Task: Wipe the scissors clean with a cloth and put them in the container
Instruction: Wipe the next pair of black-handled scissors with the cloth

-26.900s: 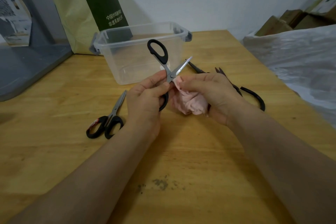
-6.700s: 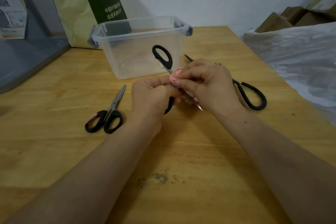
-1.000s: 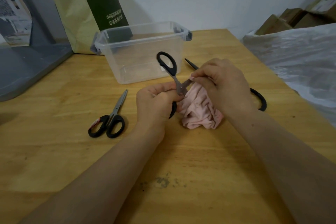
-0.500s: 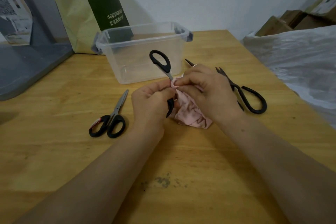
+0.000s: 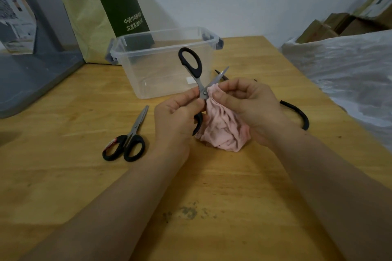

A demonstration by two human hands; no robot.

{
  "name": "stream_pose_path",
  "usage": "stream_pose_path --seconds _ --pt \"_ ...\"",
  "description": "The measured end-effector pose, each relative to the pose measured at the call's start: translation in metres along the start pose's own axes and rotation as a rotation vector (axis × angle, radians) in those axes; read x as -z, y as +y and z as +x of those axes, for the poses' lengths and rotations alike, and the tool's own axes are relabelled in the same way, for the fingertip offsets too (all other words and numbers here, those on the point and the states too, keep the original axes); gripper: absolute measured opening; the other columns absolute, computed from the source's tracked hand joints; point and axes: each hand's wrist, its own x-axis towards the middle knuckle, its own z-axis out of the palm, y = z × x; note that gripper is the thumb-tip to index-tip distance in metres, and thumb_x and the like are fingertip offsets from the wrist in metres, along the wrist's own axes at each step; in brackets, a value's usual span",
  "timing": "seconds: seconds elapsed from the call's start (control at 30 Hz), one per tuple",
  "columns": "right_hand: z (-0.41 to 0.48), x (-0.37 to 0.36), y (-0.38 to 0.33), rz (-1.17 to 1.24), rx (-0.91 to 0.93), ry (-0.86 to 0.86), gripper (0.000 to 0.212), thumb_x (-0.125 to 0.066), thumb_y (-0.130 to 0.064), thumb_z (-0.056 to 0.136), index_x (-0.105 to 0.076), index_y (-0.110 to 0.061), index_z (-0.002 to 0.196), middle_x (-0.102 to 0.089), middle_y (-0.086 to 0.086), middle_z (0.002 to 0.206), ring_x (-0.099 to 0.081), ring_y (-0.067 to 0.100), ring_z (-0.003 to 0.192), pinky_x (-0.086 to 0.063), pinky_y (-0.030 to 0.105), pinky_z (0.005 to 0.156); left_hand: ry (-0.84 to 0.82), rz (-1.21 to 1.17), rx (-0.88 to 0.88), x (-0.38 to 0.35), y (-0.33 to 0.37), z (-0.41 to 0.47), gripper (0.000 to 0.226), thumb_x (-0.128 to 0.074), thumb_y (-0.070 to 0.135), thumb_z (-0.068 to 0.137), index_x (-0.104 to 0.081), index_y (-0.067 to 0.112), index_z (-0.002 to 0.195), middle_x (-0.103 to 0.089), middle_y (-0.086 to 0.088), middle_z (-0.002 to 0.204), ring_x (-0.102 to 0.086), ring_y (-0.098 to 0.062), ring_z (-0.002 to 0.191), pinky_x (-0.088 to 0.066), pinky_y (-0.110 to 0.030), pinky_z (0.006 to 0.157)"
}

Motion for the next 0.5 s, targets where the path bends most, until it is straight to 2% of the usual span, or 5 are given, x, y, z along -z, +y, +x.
stream_pose_path --seconds 0.1,0.17,0.27,0.43,0.5 --pt "-0.0001 0.0024 -0.0018 0.121 -0.113 -0.059 0.012 -0.073 -0.008 0.075 -0.068 -0.004 0.085 -0.072 0.010 0.076 -0.070 0.018 0.070 -0.059 0.027 0.068 -0.020 0.014 -0.001 -0.0008 -0.0003 0.0000 0.022 -0.060 -0.008 0.083 -0.070 0.009 0.094 -0.072 -0.013 0.094 -0.064 -0.018 0.076 -0.054 -0.023 0.067" --pt "-0.0007 0.0032 -0.0024 0.177 -0.175 -0.093 0.010 -0.071 -0.011 0.077 -0.068 -0.003 0.082 -0.072 0.010 0.074 -0.069 0.017 0.067 -0.059 0.026 0.067 -0.015 0.010 0.007 -0.0003 0.0001 0.0004 0.024 -0.061 -0.008 0.083 -0.071 0.013 0.085 -0.073 -0.008 0.084 -0.064 -0.016 0.070 -0.055 -0.023 0.064" --pt "-0.0007 0.0022 -0.0027 0.102 -0.196 -0.089 0.009 -0.072 -0.010 0.077 -0.068 -0.004 0.083 -0.072 0.009 0.074 -0.070 0.018 0.069 -0.059 0.027 0.067 -0.030 -0.019 0.038 0.0003 0.0021 -0.0005 0.028 -0.060 -0.009 0.083 -0.070 0.016 0.079 -0.073 -0.002 0.072 -0.065 -0.012 0.061 -0.054 -0.019 0.055" --pt "0.0014 0.0027 -0.0075 0.023 -0.236 -0.075 0.014 -0.076 -0.001 0.071 -0.065 -0.005 0.078 -0.072 0.011 0.072 -0.070 0.020 0.068 -0.059 0.028 0.065 -0.046 0.017 0.044 -0.0004 0.0027 -0.0012 0.027 -0.062 -0.008 0.082 -0.070 0.017 0.080 -0.073 -0.002 0.081 -0.070 -0.015 0.076 -0.054 -0.018 0.059" --pt "0.0041 0.0050 -0.0102 -0.041 -0.240 -0.060 0.013 -0.076 0.003 0.070 -0.066 -0.004 0.075 -0.071 0.012 0.073 -0.069 0.021 0.068 -0.060 0.030 0.067 -0.049 0.044 0.051 -0.0004 0.0028 -0.0013 0.024 -0.064 -0.007 0.081 -0.070 0.016 0.082 -0.073 -0.003 0.080 -0.069 -0.015 0.076 -0.055 -0.019 0.061"
